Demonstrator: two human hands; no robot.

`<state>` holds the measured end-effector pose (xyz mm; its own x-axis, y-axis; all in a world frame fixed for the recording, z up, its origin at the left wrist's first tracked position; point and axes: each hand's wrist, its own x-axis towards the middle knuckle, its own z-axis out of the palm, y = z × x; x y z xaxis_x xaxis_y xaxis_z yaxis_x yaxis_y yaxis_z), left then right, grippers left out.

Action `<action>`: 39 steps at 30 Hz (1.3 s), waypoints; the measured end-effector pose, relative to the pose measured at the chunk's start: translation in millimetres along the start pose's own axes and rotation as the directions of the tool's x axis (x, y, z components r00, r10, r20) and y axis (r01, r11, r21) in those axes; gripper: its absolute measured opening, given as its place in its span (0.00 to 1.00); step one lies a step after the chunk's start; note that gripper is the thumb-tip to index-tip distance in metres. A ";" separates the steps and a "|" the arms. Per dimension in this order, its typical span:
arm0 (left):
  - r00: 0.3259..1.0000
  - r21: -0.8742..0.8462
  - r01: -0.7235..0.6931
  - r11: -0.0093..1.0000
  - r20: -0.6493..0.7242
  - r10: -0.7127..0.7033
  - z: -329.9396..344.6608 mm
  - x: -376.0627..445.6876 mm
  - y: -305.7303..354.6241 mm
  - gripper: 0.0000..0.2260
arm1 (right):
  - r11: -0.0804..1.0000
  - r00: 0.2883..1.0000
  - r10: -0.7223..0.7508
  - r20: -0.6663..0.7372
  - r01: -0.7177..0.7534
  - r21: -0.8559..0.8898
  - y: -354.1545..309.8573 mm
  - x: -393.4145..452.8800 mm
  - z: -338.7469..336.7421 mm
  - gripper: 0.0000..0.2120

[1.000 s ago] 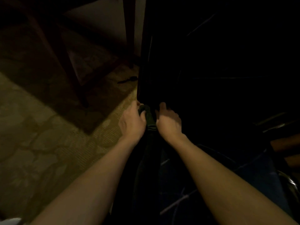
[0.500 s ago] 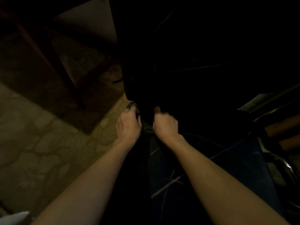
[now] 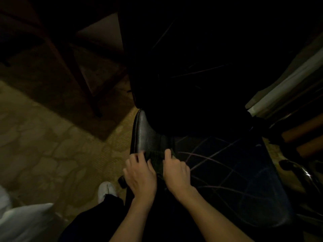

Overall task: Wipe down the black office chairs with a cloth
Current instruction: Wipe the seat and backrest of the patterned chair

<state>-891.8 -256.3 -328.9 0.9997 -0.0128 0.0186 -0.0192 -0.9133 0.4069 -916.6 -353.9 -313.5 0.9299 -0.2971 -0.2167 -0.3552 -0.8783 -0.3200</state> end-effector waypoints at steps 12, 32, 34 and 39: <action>0.997 -0.007 -0.072 0.997 -0.005 0.072 25.1 98.3 28.9 0.13 | 0.998 0.984 -0.056 -0.171 0.052 -0.032 6.3 111.3 -16.4 0.14; 0.885 -0.064 -0.443 0.894 0.128 0.448 47.1 169.4 78.7 0.12 | 0.988 0.969 0.152 -0.196 -0.156 -0.005 52.7 153.8 -37.9 0.16; 0.873 -0.060 -0.459 0.886 0.158 0.462 43.1 165.8 79.3 0.11 | 0.986 0.968 0.165 -0.190 -0.168 -0.001 50.4 143.8 -38.2 0.17; 0.838 -0.041 -0.510 0.859 0.202 0.507 30.9 153.9 63.0 0.08 | 0.982 0.970 0.188 -0.155 -0.186 0.022 42.1 118.9 -34.0 0.15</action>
<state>-738.8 -328.3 -328.6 0.8301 -0.5564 0.0375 -0.5272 -0.7612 0.3777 -817.7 -438.9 -321.4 0.8502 -0.5108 -0.1276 -0.5243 -0.7991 -0.2943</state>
